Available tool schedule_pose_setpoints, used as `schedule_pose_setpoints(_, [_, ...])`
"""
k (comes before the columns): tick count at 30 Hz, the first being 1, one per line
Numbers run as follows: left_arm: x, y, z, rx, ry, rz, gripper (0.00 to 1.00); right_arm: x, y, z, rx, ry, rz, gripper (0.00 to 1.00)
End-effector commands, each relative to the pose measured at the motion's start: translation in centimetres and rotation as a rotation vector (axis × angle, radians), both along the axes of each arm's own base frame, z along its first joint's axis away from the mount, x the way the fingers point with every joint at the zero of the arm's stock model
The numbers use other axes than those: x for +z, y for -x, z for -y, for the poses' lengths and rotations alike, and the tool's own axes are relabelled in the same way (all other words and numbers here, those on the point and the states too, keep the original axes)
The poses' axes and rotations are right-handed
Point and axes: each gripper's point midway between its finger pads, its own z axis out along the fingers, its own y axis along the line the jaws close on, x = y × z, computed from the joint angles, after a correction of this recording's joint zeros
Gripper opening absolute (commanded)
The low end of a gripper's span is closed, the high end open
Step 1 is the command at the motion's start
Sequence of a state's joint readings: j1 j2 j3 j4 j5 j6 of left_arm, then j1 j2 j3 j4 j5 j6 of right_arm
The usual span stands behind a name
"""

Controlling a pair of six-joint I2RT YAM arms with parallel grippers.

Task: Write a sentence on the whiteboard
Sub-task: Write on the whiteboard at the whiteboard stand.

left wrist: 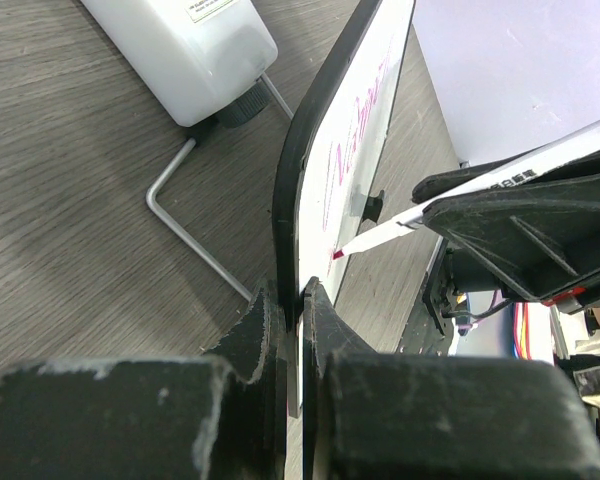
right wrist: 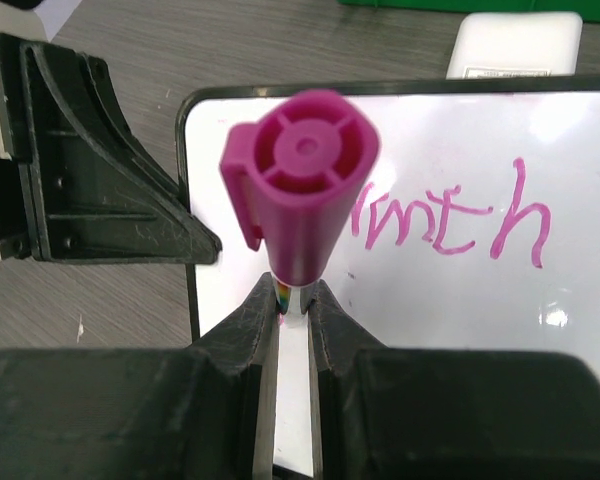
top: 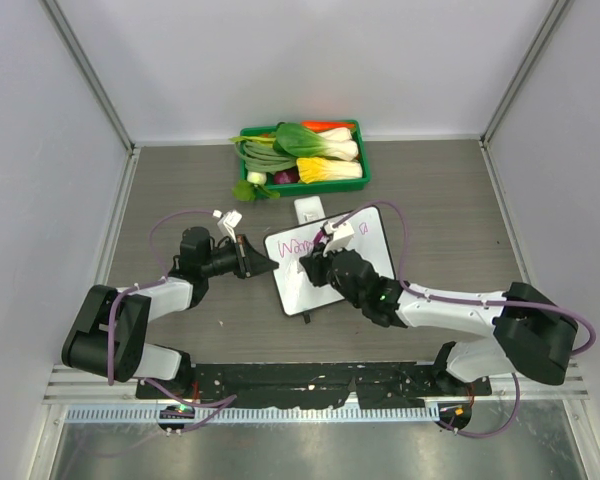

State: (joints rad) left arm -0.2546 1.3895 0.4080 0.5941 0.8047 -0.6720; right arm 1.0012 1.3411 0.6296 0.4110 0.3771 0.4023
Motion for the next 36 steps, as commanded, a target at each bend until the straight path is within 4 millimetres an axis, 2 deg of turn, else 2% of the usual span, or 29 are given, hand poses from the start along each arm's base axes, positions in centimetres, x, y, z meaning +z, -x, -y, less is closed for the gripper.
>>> schedule_pose_setpoints(1, [-2.1, -1.3, -1.1, 0.068, -0.093, 0.013, 0.00, -2.0, 0.7, 1.6, -0.008, 0.062, -0.030, 0.01])
schedule_pose_setpoints(8, [-2.1, -1.3, -1.2, 0.070, -0.095, 0.016, 0.00, -3.0, 1.7, 1.9, 0.014, 0.071, -0.058, 0.01])
schedule_pose_setpoints(16, [-2.0, -1.3, -1.2, 0.071, -0.093, 0.016, 0.00, -2.6, 2.2, 0.2, 0.051, 0.024, -0.062, 0.01])
schedule_pose_setpoints(28, [-2.0, -1.3, -1.2, 0.071, -0.095, 0.017, 0.00, 0.3, 1.5, -0.8, 0.035, -0.078, -0.026, 0.01])
schedule_pose_setpoints(36, [-2.1, -1.3, -1.3, 0.073, -0.096, 0.017, 0.00, 4.3, 2.4, -1.3, 0.099, -0.205, 0.035, 0.01])
